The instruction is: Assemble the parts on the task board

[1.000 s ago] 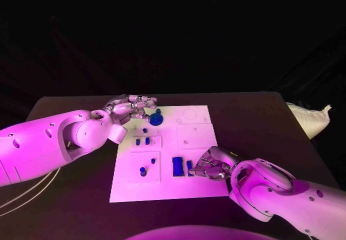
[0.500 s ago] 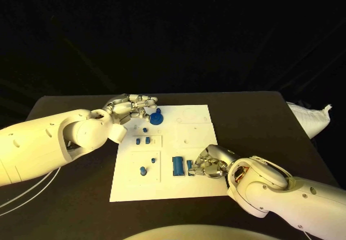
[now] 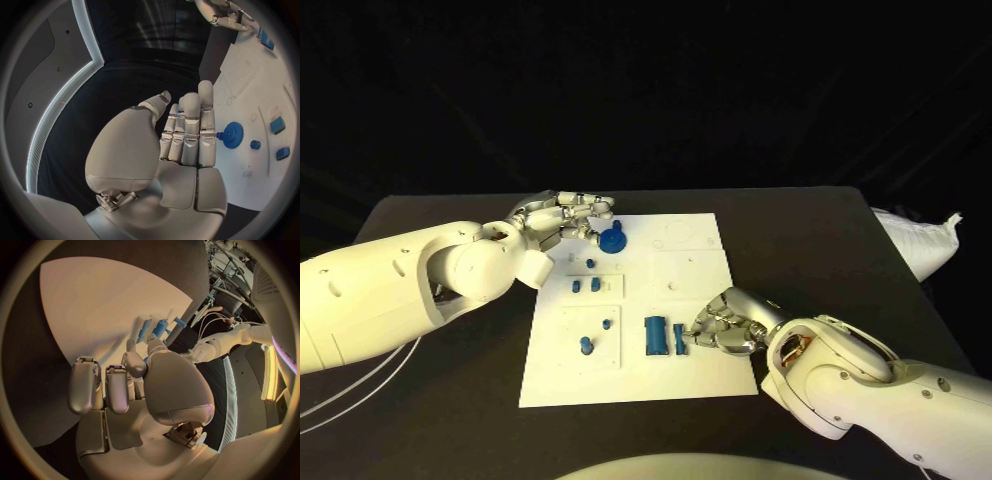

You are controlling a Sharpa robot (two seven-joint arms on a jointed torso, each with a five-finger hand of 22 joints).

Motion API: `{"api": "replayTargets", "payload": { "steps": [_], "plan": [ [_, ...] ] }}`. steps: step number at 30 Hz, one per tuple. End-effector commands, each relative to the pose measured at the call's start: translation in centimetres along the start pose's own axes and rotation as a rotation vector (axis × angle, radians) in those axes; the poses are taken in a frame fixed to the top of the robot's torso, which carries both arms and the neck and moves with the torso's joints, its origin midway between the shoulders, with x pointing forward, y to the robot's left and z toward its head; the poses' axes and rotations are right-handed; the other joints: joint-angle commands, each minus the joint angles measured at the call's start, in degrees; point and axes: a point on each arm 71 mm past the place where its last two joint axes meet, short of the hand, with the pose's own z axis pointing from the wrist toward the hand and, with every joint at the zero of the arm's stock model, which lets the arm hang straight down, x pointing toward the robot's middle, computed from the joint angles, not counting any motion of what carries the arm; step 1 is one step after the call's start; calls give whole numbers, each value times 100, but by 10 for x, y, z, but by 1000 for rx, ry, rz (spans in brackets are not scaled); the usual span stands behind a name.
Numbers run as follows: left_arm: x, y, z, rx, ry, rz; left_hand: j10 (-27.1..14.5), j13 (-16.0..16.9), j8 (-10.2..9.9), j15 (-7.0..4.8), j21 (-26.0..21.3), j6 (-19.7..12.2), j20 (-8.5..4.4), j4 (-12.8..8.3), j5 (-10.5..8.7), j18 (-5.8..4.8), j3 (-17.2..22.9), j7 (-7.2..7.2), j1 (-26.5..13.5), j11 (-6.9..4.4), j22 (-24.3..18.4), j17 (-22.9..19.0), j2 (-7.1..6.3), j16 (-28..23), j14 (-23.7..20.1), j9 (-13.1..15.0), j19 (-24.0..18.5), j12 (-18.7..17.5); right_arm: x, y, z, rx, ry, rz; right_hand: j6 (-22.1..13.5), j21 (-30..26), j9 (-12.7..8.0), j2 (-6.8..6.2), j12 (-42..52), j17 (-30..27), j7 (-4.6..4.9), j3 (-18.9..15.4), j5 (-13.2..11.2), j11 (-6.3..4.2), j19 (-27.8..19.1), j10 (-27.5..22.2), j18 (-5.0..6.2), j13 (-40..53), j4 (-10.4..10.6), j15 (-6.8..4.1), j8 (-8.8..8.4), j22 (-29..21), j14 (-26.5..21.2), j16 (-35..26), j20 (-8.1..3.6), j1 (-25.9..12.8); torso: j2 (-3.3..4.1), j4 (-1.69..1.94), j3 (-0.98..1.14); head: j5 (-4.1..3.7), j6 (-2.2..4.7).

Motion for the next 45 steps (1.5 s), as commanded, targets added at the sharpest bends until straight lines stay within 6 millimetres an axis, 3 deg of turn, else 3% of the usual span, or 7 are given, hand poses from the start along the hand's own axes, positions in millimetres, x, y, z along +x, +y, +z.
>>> {"api": "replayTargets", "payload": {
  "steps": [1,12,27,28,29,44,45],
  "plan": [
    [-1,2,0,3,2,-38,-36,6,40,13,-32,-18,24,-37,-5,61,3,-28,16,-2,-8,-5,55,-11,-38,5,-3,17,-15,11,3,-189,-93,186,-150,-200,-52,76,-555,357,72,2,34,54,-110,-300,-26,-365,-66,75,-112,-268,365,-168,57,186,-78,-52,-33,-5,72],
    [-19,15,5,42,-128,-91,-226,-73,119,121,-651,-9,108,7,-8,45,-65,-38,-107,53,-354,-512,49,-940,-901,7,-760,4,-67,-23,54,-224,-180,611,-718,-4068,-563,245,-4460,-3969,543,486,-226,523,-1904,-1626,531,-3609,-299,506,-574,-4233,-1302,-5127,468,1149,-423,-173,-157,-79,553],
    [-27,51,17,147,-295,-75,-15,-386,-80,659,-2416,12,773,-110,1,84,-102,-25,-20,265,-2272,-2217,73,-4398,-1254,-16,-2240,-1035,-87,-63,108,-214,-256,874,-833,-6830,-1503,135,-5463,-6408,658,1001,-629,901,-2382,-1715,539,-6145,-944,1163,-577,-6221,-2266,-7920,1171,1101,-656,-120,-123,-15,1097],
    [-21,55,18,68,-225,-89,-1870,-744,-527,414,-2773,-1732,351,-369,-178,-293,-739,-346,-2416,-2,-3029,-2492,284,-4718,-2963,-400,-3662,-1213,-87,-66,105,-139,-281,784,-2447,-7030,-1731,223,-5829,-6677,326,750,-851,631,-4204,-3560,185,-6295,-1309,959,-937,-6373,-4162,-8277,790,-1342,-629,-137,-151,-46,1020],
    [-21,55,18,69,-226,-88,-1932,-744,-527,413,-2773,-1792,325,-369,-178,-293,-768,-358,-2501,-11,-3095,-2523,302,-4765,-3035,-400,-3753,-1236,-87,-66,105,-139,-283,785,-2501,-7055,-1759,223,-5829,-6725,307,744,-876,613,-4230,-3608,185,-6338,-1309,940,-937,-6399,-4202,-8277,766,-1471,-632,-131,-147,-47,1020],
    [15,51,14,139,-359,28,-3855,-744,-527,-117,-2773,-3588,-131,-369,-592,-486,-1434,-1089,-5005,-625,-3943,-3225,807,-5159,-4807,-400,-5277,-1709,-88,-26,76,-146,-438,911,-4164,-7585,-2358,223,-5829,-7082,-43,201,-1454,-11,-6065,-5499,-34,-6831,-1309,436,-937,-6825,-6113,-8277,344,-4075,-883,381,139,-111,1017],
    [19,50,13,147,-372,39,-3938,-744,-527,-117,-2773,-3666,-150,-369,-592,-533,-1465,-1089,-5113,-625,-3979,-3225,807,-5178,-4884,-400,-5343,-1709,-88,-24,74,-142,-446,917,-4242,-7585,-2358,223,-5829,-7494,-462,201,-1454,-11,-6151,-5589,-42,-6831,-1309,436,-937,-6825,-6202,-8277,325,-4195,-886,388,143,-112,1017]
  ]
}}
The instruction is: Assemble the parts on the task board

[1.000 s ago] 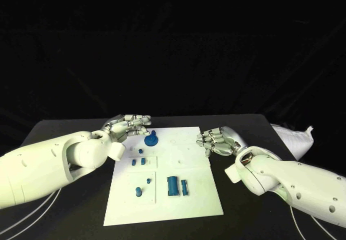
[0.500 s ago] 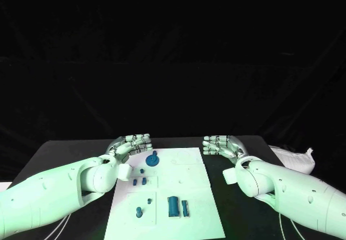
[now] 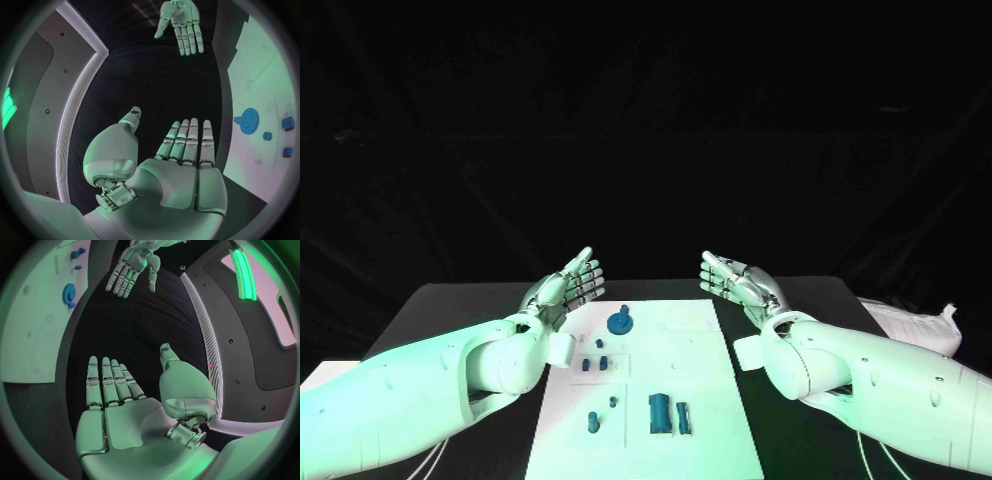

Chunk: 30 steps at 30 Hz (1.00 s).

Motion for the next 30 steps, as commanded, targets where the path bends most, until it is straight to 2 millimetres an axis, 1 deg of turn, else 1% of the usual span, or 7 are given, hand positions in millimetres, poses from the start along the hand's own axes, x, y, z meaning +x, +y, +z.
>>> {"api": "replayTargets", "payload": {
  "steps": [1,3,4,5,6,17,30],
  "plan": [
    [7,-6,-6,90,-120,106,-980,-27,-61,-155,-42,-919,-232,-17,-61,-189,-341,-516,-1274,-275,-429,-436,124,-193,-906,-26,-777,-110,-5,8,-6,-18,-159,53,-854,-148,-235,5,-52,-552,-565,-163,-202,-322,-942,-971,-226,-106,-14,-122,-40,-62,-986,-44,-214,-1333,-65,132,74,-8,-1],
    [14,-7,-9,112,-145,129,-1174,-27,-61,-155,-42,-1104,-277,-17,-61,-188,-410,-516,-1527,-275,-514,-436,124,-621,-1086,-26,-932,-110,-3,10,-10,-16,-175,61,-1020,-148,-235,5,-52,-552,-565,-163,-202,-322,-1127,-1164,-228,-106,-14,-122,-40,-62,-1179,-44,-256,-1597,-65,132,74,-8,-1],
    [16,-8,-11,120,-153,137,-1251,-27,-61,-155,-42,-1175,-296,-17,-61,-188,-436,-516,-1629,-275,-549,-436,124,-621,-1158,-26,-994,-110,-2,11,-12,-15,-180,63,-1088,-148,-235,5,-52,-552,-565,-163,-202,-322,-1203,-1246,-227,-106,-14,-122,-40,-62,-1259,-44,-672,-1704,-65,132,74,-8,-1],
    [18,-9,-12,128,-161,144,-1334,-27,-61,-155,-42,-1251,-316,-17,-61,-627,-464,-516,-1733,-275,-584,-436,124,-621,-1233,-26,-1058,-110,-2,12,-13,-15,-184,65,-1134,-148,-235,5,-52,-552,-565,-163,-202,-322,-1253,-1299,-227,-106,-14,-122,-40,-62,-1313,-44,-672,-1777,-65,132,74,-8,-1],
    [20,-9,-13,134,-168,150,-1379,-27,-61,-155,-42,-1294,-725,-17,-61,-627,-480,-516,-1794,-275,-604,-436,124,-621,-1274,-26,-1095,-110,-1,12,-13,-14,-186,66,-1197,-148,-235,5,-52,-552,-565,-163,-202,-322,-1322,-1370,-658,-106,-14,-122,-40,-62,-1386,-44,-672,-1875,-65,132,74,-8,-1],
    [28,-11,-18,159,-195,174,-1978,-27,-61,-155,-42,-1859,-725,-17,-61,-627,-1070,-516,-2574,-275,-868,-436,124,-621,-1830,-26,-1566,-110,-1,13,-14,-14,-188,67,-1720,-148,-235,5,-52,-552,-565,-163,-202,-322,-1897,-1960,-658,-106,-14,-122,-40,-62,-1987,-44,-672,-2688,-65,132,74,-8,-1],
    [28,-11,-18,159,-195,174,-2438,-27,-61,-155,-42,-2285,-725,-17,-61,-627,-1070,-516,-3168,-275,-1346,-436,124,-621,-2257,-26,-1923,-110,-1,13,-14,-14,-188,67,-2121,-148,-235,5,-52,-552,-565,-163,-202,-322,-2342,-2418,-658,-106,-14,-122,-40,-62,-2447,-44,-672,-3309,-65,132,74,-8,-1]
  ]
}}
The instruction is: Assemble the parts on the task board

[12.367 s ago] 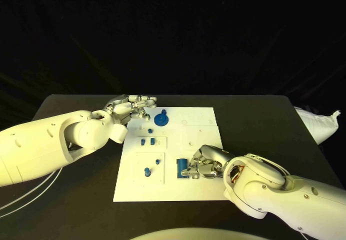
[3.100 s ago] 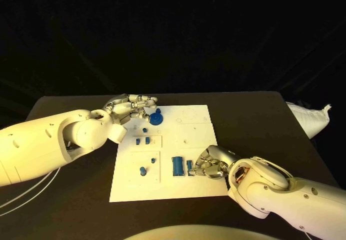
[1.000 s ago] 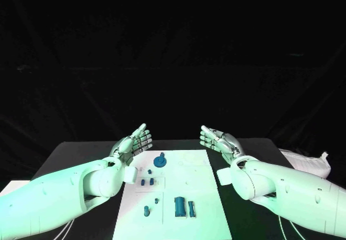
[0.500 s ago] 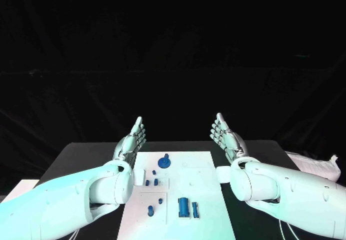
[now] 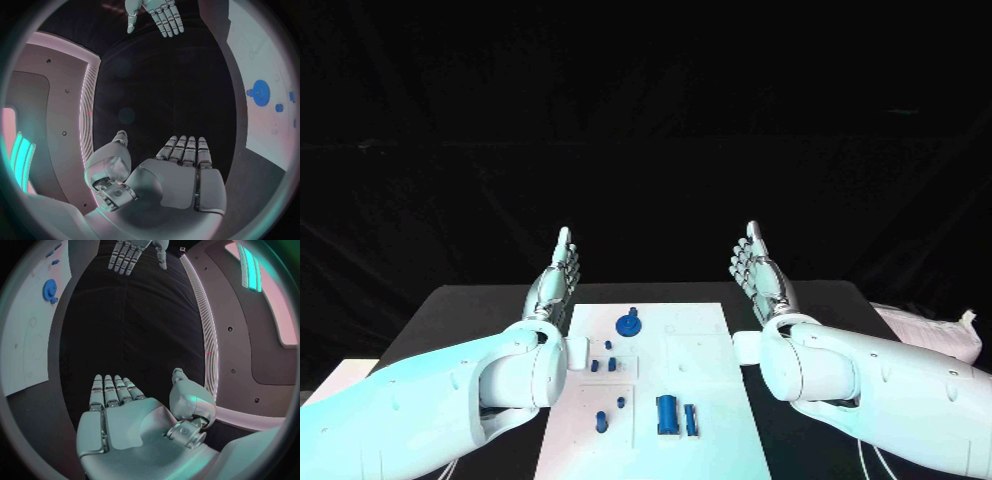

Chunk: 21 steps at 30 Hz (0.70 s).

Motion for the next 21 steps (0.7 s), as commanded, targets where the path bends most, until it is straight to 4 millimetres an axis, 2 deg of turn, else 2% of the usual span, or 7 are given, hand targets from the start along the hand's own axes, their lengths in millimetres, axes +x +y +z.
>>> {"api": "replayTargets", "payload": {
  "steps": [1,6,7,8,9,10,21],
  "plan": [
    [1,-3,0,32,-2,12,-283,-7,-39,0,-20,-258,-6,1,-38,-85,-95,-4,-372,1,-148,-8,0,-38,-266,-8,-225,-39,0,2,0,-19,-2,0,-243,-21,-7,1,-38,-9,-6,-32,-30,-4,-282,-283,-77,-6,7,-1,-19,-8,-285,-23,-12,-392,0,0,-1,0,-1],
    [1,-3,0,32,-2,12,-385,-7,-39,0,-20,-364,-6,1,-38,-85,-95,-4,-511,1,-148,-8,0,-38,-355,-8,-302,-39,0,2,0,-19,-2,0,-342,-21,-7,1,-38,-9,-6,-32,-30,-4,-382,-394,-77,-6,7,-1,-19,-8,-390,-23,-12,-542,0,0,-1,0,-1],
    [1,-3,0,32,-2,12,-443,-7,-39,0,-20,-416,-6,1,-38,-85,-95,-4,-566,1,-148,-8,0,-38,-404,-8,-719,-39,0,2,0,-19,-2,0,-352,-21,-7,1,-38,-9,-6,-32,-30,-4,-404,-402,-77,-6,7,-1,-19,-8,-412,-23,-12,-571,0,0,-1,0,-1],
    [1,-3,0,32,-2,12,-889,-7,-39,0,-20,-835,-6,1,-38,-85,-95,-4,-676,1,-148,-8,0,-38,-826,-8,-719,-39,0,2,0,-19,-2,0,-784,-21,-7,1,-38,-9,-6,-32,-30,-4,-460,-473,-77,-6,7,-1,-19,-8,-478,-23,-12,-657,0,0,-1,0,-1],
    [1,-3,0,32,-2,12,-889,-7,-39,0,-20,-835,-6,1,-38,-85,-95,-4,-1168,1,-148,-8,0,-38,-826,-8,-719,-39,0,2,0,-19,-2,0,-784,-21,-7,1,-38,-9,-6,-32,-30,-4,-871,-891,-77,-6,7,-1,-19,-8,-903,-23,-12,-761,0,0,-1,0,-1],
    [1,-3,0,32,-2,12,-889,-7,-39,0,-20,-835,-6,1,-38,-85,-95,-4,-1168,1,-148,-8,0,-38,-826,-8,-719,-39,0,2,0,-19,-2,0,-784,-21,-7,1,-38,-9,-6,-32,-30,-4,-871,-891,-77,-6,7,-1,-19,-8,-903,-23,-12,-1233,0,0,-1,0,-1],
    [1,-3,0,32,-2,12,-889,-7,-39,0,-20,-835,-6,1,-38,-85,-95,-4,-1168,1,-148,-8,0,-38,-826,-8,-719,-39,0,2,0,-19,-2,0,-784,-21,-7,1,-38,-9,-6,-32,-30,-4,-871,-891,-77,-6,7,-1,-19,-8,-903,-23,-12,-1233,0,0,-1,0,-1]
  ]
}}
